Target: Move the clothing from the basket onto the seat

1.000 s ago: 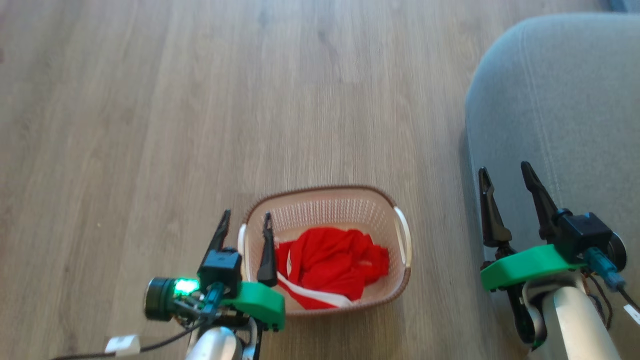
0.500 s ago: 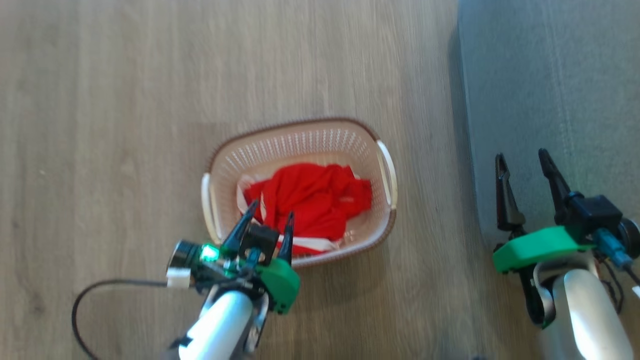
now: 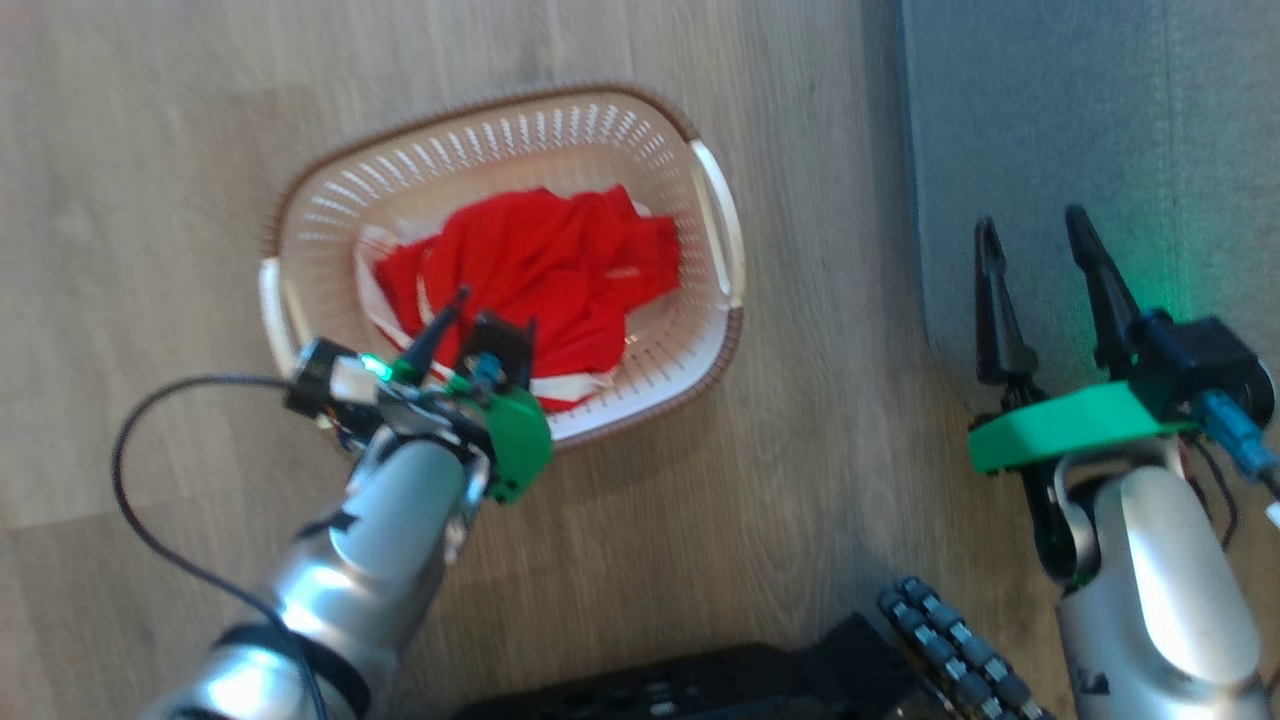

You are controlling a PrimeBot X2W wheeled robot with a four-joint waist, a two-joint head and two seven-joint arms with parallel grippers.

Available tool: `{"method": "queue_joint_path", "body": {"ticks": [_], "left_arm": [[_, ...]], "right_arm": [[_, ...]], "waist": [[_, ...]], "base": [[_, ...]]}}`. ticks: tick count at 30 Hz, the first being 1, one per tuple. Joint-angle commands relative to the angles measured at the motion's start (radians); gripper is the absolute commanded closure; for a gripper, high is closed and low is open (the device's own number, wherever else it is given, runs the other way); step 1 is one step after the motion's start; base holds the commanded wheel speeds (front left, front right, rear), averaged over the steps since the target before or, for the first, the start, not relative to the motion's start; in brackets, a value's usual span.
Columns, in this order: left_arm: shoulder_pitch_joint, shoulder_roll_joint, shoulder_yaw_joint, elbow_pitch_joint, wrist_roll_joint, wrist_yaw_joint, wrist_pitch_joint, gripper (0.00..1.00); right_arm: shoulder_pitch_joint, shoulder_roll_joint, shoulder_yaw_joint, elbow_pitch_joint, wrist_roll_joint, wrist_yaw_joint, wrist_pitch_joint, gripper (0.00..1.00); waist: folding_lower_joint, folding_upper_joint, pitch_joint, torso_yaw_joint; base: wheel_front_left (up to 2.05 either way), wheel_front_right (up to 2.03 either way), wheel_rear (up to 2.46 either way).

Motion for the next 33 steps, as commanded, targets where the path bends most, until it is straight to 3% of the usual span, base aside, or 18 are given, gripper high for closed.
{"method": "queue_joint_path", "body": {"ticks": [1, 13, 23, 31, 33], "left_arm": [[-0.045, 0.005, 0.013, 0.059, -0.027, -0.014, -0.010, 0.00], [-0.273, 0.005, -0.063, 0.316, -0.012, -0.049, 0.024, 0.00], [-0.348, 0.022, -0.108, 0.351, 0.012, -0.055, 0.185, 0.00], [-0.366, 0.037, -0.162, 0.353, 0.041, -0.095, 0.315, 0.00], [-0.365, 0.039, -0.165, 0.353, 0.040, -0.100, 0.324, 0.04]], "right_arm": [[-0.012, -0.008, 0.040, -0.044, 0.028, 0.000, -0.009, 0.00], [-0.049, -0.007, 0.127, -0.066, 0.104, 0.000, -0.009, 0.00], [-0.051, -0.007, 0.144, -0.073, 0.112, 0.000, -0.009, 0.00], [-0.050, -0.007, 0.176, -0.078, 0.117, 0.000, -0.009, 0.00], [-0.051, -0.007, 0.176, -0.080, 0.115, 0.000, -0.009, 0.00]], "waist": [[-0.0002, 0.0001, 0.099, -0.069], [-0.0002, 0.0001, 0.245, -0.137], [-0.0002, 0.0001, 0.281, -0.148], [-0.0002, 0.0001, 0.296, -0.149], [-0.0002, 0.0001, 0.298, -0.148]], "base": [[0.00, 0.00, 0.00], [0.00, 0.00, 0.00], [0.00, 0.00, 0.00], [0.00, 0.00, 0.00], [0.00, 0.00, 0.00]]}}
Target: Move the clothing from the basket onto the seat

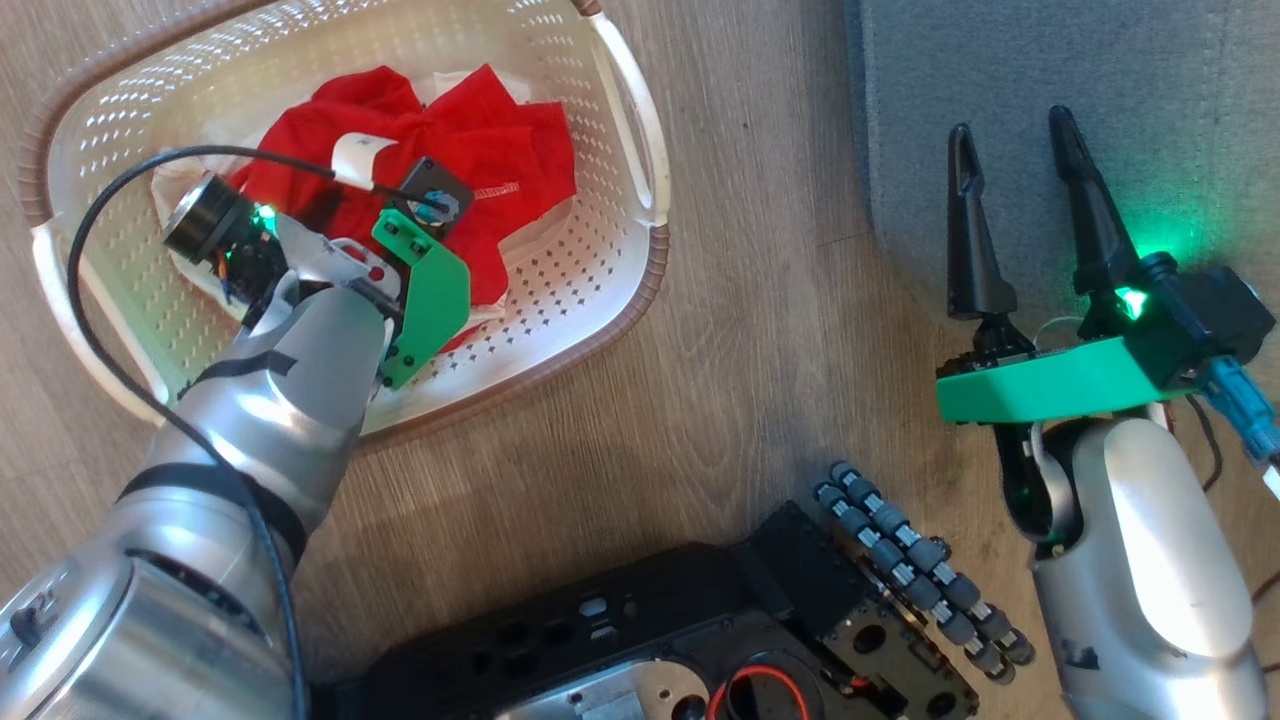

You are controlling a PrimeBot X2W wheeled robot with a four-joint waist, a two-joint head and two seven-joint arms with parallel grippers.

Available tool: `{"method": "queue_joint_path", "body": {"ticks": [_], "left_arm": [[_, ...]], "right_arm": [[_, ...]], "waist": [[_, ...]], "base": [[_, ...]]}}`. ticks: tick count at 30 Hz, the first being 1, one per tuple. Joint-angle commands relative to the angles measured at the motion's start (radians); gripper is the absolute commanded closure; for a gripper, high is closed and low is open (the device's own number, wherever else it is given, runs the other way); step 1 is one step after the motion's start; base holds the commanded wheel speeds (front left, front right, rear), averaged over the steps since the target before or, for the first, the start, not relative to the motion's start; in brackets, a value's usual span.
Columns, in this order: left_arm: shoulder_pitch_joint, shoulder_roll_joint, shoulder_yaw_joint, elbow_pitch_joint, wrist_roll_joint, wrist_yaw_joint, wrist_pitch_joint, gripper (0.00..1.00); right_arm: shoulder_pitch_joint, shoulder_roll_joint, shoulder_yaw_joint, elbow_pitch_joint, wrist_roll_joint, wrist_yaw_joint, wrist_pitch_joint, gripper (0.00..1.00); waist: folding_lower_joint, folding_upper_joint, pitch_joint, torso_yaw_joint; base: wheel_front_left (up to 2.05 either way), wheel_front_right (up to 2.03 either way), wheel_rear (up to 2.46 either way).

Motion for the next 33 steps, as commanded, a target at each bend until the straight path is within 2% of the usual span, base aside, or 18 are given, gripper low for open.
{"method": "queue_joint_path", "body": {"ticks": [1, 2, 3, 4, 10, 15, 20, 33], "left_arm": [[0.014, 0.017, 0.001, -0.004, 0.003, -0.003, 0.007, 0.40], [0.014, 0.018, 0.000, -0.004, 0.001, -0.006, 0.011, 0.73], [0.012, 0.018, -0.001, -0.004, 0.000, -0.006, 0.006, 0.94], [0.010, 0.018, -0.001, -0.004, -0.002, -0.006, -0.005, 1.00], [0.022, 0.023, 0.003, -0.004, -0.021, -0.001, -0.035, 1.00], [0.041, 0.018, 0.023, -0.004, -0.057, -0.017, -0.049, 1.00], [0.075, 0.003, 0.028, -0.004, -0.081, -0.016, -0.094, 1.00], [0.177, -0.016, 0.082, -0.018, -0.178, 0.014, -0.309, 1.00]], "right_arm": [[0.030, -0.002, 0.037, 0.040, 0.023, 0.018, 0.013, 0.00], [0.028, -0.002, 0.036, 0.038, 0.022, 0.018, 0.013, 0.00], [0.025, -0.002, 0.035, 0.036, 0.022, 0.018, 0.013, 0.00], [0.022, -0.002, 0.032, 0.033, 0.022, 0.018, 0.013, 0.00], [0.012, -0.002, 0.037, 0.038, 0.022, 0.018, 0.013, 0.00], [-0.007, -0.002, 0.050, 0.052, 0.025, 0.018, 0.013, 0.00], [-0.007, -0.002, 0.045, 0.076, 0.010, 0.018, 0.013, 0.00], [0.027, -0.002, 0.045, 0.138, -0.043, 0.018, 0.013, 0.00]], "waist": [[0.0000, 0.0000, 0.002, 0.002], [0.0000, 0.0000, 0.003, 0.003], [0.0000, 0.0000, 0.004, 0.004], [0.0000, 0.0000, 0.005, 0.005], [0.0000, 0.0000, -0.012, 0.005], [0.0000, 0.0000, -0.049, 0.002], [0.0000, 0.0000, -0.139, 0.023], [0.0000, 0.0000, -0.407, 0.084]], "base": [[0.00, 0.00, 0.00], [0.00, 0.00, 0.00], [0.00, 0.00, 0.00], [0.00, 0.00, 0.00], [0.00, 0.00, 0.00], [0.00, 0.00, 0.00], [0.00, 0.00, 0.00], [0.00, 0.00, 0.00]]}}
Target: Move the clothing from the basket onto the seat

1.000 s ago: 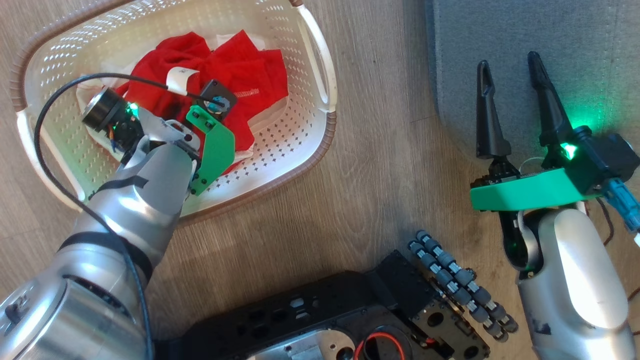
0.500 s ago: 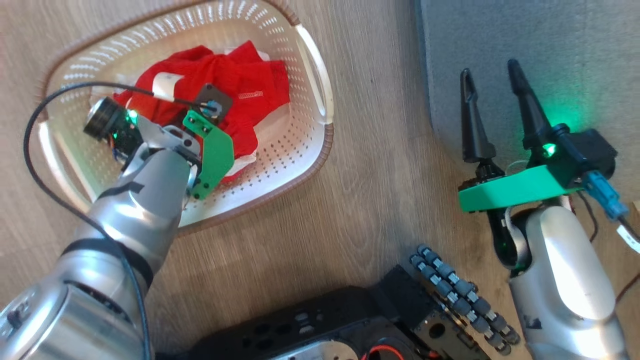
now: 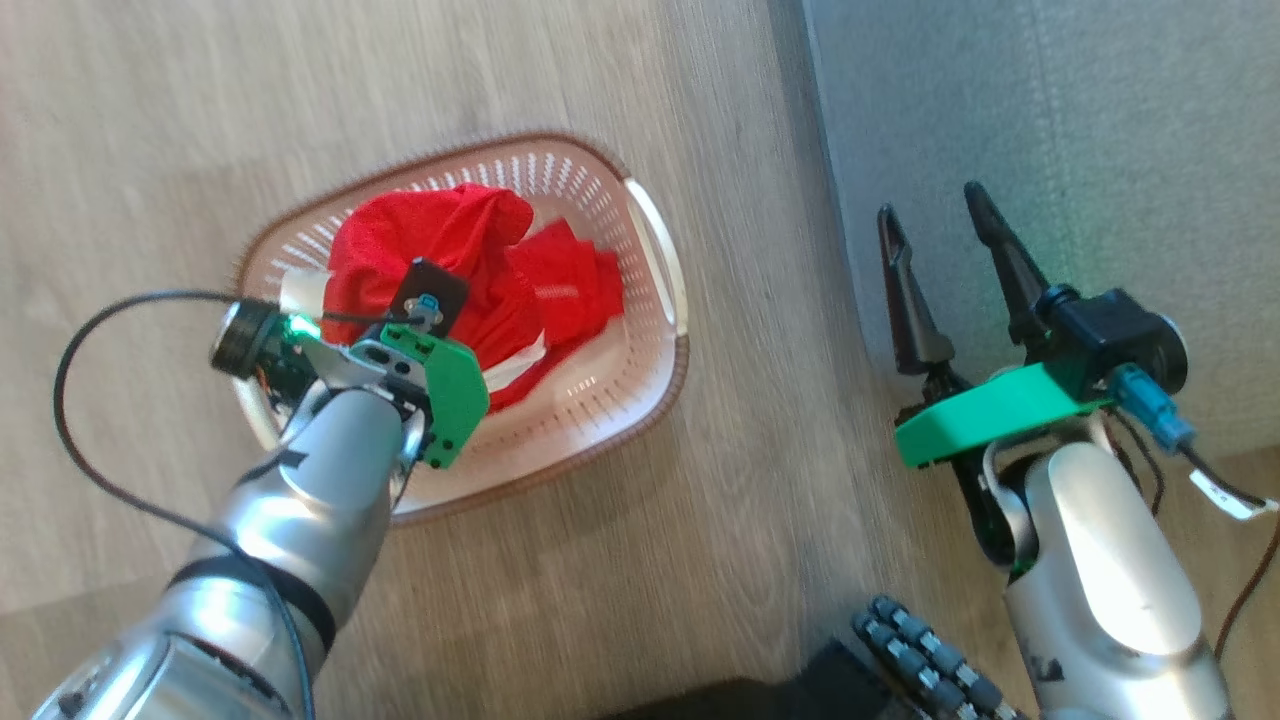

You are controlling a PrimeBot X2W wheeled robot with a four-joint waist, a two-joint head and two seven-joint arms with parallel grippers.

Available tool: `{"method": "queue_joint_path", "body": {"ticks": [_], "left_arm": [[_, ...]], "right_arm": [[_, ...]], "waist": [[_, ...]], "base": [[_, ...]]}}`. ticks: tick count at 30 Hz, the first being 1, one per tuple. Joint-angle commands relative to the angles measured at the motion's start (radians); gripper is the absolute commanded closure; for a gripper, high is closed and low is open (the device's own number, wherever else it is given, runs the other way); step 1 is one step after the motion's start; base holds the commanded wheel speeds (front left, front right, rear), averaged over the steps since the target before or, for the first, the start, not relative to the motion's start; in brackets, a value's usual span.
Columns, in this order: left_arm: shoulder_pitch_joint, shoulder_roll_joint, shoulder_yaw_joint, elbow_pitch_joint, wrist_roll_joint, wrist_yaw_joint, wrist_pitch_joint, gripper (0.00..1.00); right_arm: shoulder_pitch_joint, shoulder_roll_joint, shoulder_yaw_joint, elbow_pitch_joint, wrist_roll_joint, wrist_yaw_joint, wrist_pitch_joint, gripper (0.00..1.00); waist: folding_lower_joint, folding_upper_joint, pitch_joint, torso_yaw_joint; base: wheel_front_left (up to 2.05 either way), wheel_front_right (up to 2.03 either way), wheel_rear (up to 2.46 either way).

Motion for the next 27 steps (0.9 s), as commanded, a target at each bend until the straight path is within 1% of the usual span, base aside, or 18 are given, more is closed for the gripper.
{"method": "queue_joint_path", "body": {"ticks": [1, 5, 10, 11, 13, 20, 23, 27], "left_arm": [[0.033, 0.005, 0.034, -0.026, -0.019, 0.015, -0.026, 1.00], [0.059, 0.004, 0.046, -0.073, -0.035, 0.035, -0.041, 1.00], [0.103, 0.016, 0.086, -0.243, -0.025, 0.073, -0.042, 1.00], [0.103, 0.016, 0.086, -0.243, -0.025, 0.073, -0.042, 1.00], [0.135, 0.025, 0.127, -0.325, -0.030, 0.080, -0.042, 1.00], [0.240, 0.059, 0.232, -0.599, 0.046, 0.115, -0.042, 1.00], [0.292, 0.064, 0.292, -0.713, 0.070, 0.115, -0.042, 1.00], [0.360, 0.056, 0.381, -0.851, 0.086, 0.098, -0.042, 1.00]], "right_arm": [[0.042, -0.001, 0.019, -0.020, -0.017, 0.007, 0.001, 0.00], [0.061, -0.001, 0.015, -0.011, -0.028, 0.007, 0.001, 0.00], [0.088, -0.001, 0.005, 0.003, -0.040, 0.007, 0.001, 0.00], [0.088, -0.001, 0.005, 0.003, -0.040, 0.007, 0.001, 0.00], [0.099, -0.001, 0.005, 0.007, -0.043, 0.007, 0.001, 0.00], [0.146, -0.002, 0.010, 0.005, -0.041, 0.007, 0.001, 0.00], [0.167, -0.002, 0.016, 0.005, -0.039, 0.007, 0.001, 0.00], [0.193, -0.002, 0.035, -0.004, -0.029, 0.007, 0.001, 0.00]], "waist": [[0.0000, 0.0000, -0.094, 0.038], [0.0000, 0.0000, -0.169, 0.063], [0.0000, 0.0000, -0.253, 0.093], [0.0000, 0.0000, -0.253, 0.093], [0.0000, 0.0000, -0.287, 0.103], [0.0000, 0.0000, -0.391, 0.133], [0.0000, 0.0000, -0.436, 0.141], [0.0000, 0.0000, -0.485, 0.155]], "base": [[0.00, 0.00, 0.00], [0.00, 0.00, 0.00], [0.00, 0.00, 0.00], [0.00, 0.00, 0.00], [0.00, 0.00, 0.00], [0.00, 0.00, 0.00], [0.00, 0.00, 0.00], [0.00, 0.00, 0.00]]}}
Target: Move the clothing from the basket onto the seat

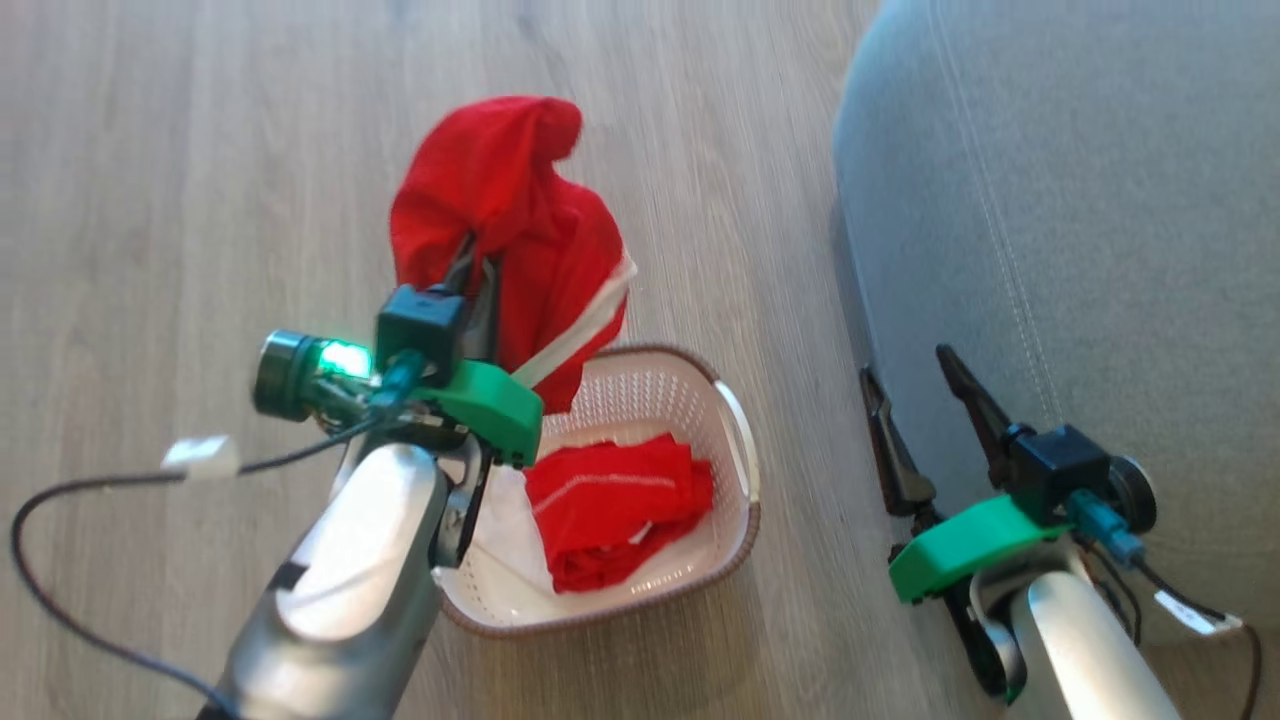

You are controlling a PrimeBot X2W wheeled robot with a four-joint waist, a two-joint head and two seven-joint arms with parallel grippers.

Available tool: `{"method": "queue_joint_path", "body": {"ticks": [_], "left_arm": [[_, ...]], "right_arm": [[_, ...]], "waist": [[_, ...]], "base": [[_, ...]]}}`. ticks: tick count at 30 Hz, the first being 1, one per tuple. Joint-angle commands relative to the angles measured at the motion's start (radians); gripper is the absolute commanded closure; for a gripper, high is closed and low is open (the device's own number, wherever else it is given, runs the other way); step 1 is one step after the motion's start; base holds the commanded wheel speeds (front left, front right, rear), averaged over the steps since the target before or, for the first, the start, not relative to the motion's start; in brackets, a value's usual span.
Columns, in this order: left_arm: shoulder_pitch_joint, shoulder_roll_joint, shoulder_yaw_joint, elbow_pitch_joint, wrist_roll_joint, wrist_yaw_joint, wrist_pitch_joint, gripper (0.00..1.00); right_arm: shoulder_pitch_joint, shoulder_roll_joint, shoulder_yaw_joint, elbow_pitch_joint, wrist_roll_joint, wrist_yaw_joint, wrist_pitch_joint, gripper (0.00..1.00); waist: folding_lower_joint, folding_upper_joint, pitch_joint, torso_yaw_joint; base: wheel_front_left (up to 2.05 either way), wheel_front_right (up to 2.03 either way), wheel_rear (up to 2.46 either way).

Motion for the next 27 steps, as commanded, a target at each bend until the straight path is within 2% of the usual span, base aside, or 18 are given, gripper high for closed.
{"method": "queue_joint_path", "body": {"ticks": [1, 9, 15, 20, 27], "left_arm": [[-0.014, 0.010, 0.052, -0.063, 0.014, -0.008, -0.012, 1.00], [0.080, -0.023, 0.194, -0.328, 0.044, -0.060, -0.012, 1.00], [0.105, -0.035, 0.284, -0.528, 0.003, -0.095, -0.012, 1.00], [0.097, -0.036, 0.290, -0.678, -0.051, -0.090, -0.012, 1.00], [0.097, -0.036, 0.199, -0.743, -0.085, -0.121, -0.012, 1.00]], "right_arm": [[-0.002, -0.001, 0.027, -0.037, 0.007, 0.007, 0.000, 0.00], [0.035, -0.001, 0.028, -0.060, 0.021, 0.007, 0.000, 0.00], [0.050, -0.001, 0.039, -0.077, 0.028, 0.007, 0.000, 0.00], [0.057, -0.001, 0.042, -0.086, 0.028, 0.007, 0.000, 0.00], [0.066, -0.005, 0.040, -0.093, 0.027, 0.007, 0.000, 0.00]], "waist": [[0.0001, -0.0001, -0.033, 0.018], [0.0001, -0.0001, -0.088, 0.037], [0.0001, -0.0001, -0.103, 0.043], [0.0001, -0.0001, -0.106, 0.049], [0.0001, -0.0001, -0.106, 0.058]], "base": [[0.00, 0.00, 0.00], [0.00, 0.00, 0.00], [0.00, 0.00, 0.00], [0.00, 0.00, 0.00], [0.00, 0.00, 0.00]]}}
